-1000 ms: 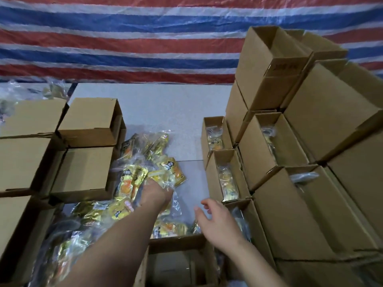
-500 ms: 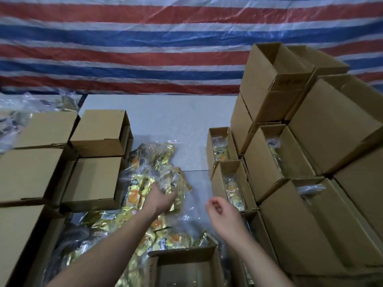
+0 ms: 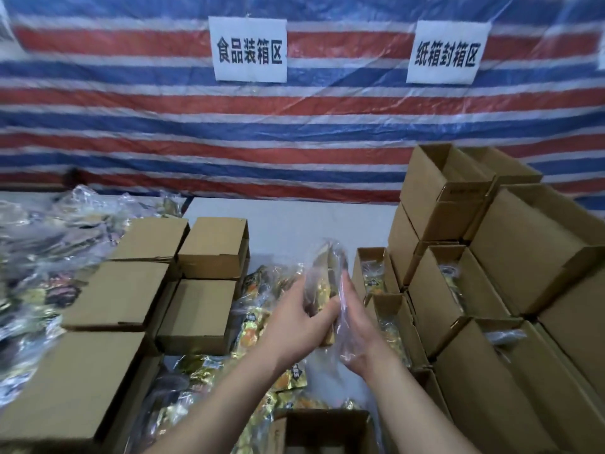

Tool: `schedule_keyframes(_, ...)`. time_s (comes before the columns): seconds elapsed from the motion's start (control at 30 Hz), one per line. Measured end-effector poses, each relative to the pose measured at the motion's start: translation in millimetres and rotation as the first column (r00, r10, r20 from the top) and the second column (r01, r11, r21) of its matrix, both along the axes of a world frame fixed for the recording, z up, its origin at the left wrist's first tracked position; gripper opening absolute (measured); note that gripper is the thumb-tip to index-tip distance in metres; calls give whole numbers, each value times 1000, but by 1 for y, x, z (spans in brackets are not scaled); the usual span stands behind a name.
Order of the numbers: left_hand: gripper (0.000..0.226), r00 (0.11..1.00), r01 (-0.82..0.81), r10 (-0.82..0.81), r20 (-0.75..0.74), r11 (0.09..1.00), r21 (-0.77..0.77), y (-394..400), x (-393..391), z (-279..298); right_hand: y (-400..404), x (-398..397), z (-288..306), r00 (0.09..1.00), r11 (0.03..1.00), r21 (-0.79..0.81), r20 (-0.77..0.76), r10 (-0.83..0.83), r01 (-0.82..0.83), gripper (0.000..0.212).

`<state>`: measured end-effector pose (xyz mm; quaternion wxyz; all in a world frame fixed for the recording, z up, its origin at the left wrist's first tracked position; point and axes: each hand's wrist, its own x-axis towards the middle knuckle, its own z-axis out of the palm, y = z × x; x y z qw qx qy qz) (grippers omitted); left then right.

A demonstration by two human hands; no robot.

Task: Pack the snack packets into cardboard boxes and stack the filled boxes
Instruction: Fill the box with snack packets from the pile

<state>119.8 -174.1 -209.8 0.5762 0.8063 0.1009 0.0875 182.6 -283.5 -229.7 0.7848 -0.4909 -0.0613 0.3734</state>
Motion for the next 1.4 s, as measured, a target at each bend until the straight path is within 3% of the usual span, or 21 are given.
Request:
schedule_keyframes(0.07,31,998,7,-20,64,981,195,-6,1,4,-1,-1,13,999,999,37,53,-12,10,47)
schedule_keyframes(0.17,61,999,-7,23,-28,875,484,-4,2,13,-13,-1,27,999,999,54,51,5,-7,49)
schedule_keyframes(0.3,91,989,139,-83,-120,775,617,-3,-3,25,-36,2,29,993,995,63,96,69,-75,50)
schedule_keyframes(0.37,87,979,199,-129,-159,778,595,-4,-8,26,-40,2,31,989,992,55,108,103,-109,51)
schedule_keyframes(0.5,53,977,214,-183,-111,797,565,-9,-13,29,-45,-2,24,992,983,134,17,127,-128,61)
schedule_keyframes(0.6,40,983,149,-183,32,879,452,-12,-17,30,-51,-6,16,985,972,189,-70,156,-140,66)
schedule_keyframes(0.7,29,990,107,-115,81,990,89,-9,-21,35,-57,-9,12,972,959,222,-121,203,-173,64)
schedule_keyframes(0.77,20,994,67,-61,91,996,-66,-4,-19,40,-60,-10,9,971,963,201,-121,204,-177,70)
schedule_keyframes(0.93,19,993,-53,60,98,996,-66,1,-8,43,-58,-18,4,945,939,275,-191,265,-208,62)
schedule_keyframes(1.0,39,994,-105,108,17,988,-110,-1,-4,43,-55,-21,5,958,941,255,-123,261,-224,64)
schedule_keyframes(1.07,63,994,-51,26,-109,971,-232,-3,-3,46,-54,-22,4,953,935,218,-58,298,-280,69)
schedule_keyframes(1.1,64,989,-6,-41,-141,948,-317,-4,-2,47,-54,-21,3,944,927,204,-36,329,-316,72)
schedule_keyframes(1.2,47,988,47,-116,-107,865,-500,-2,-1,49,-58,-22,1,945,924,202,20,327,-324,73)
schedule_keyframes(1.33,28,998,20,-43,-43,900,-436,-3,2,56,-68,-30,15,946,940,112,-11,324,-321,80)
schedule_keyframes(1.4,25,1000,29,-25,16,896,-443,-5,4,61,-77,-28,22,964,968,-13,87,250,-250,81)
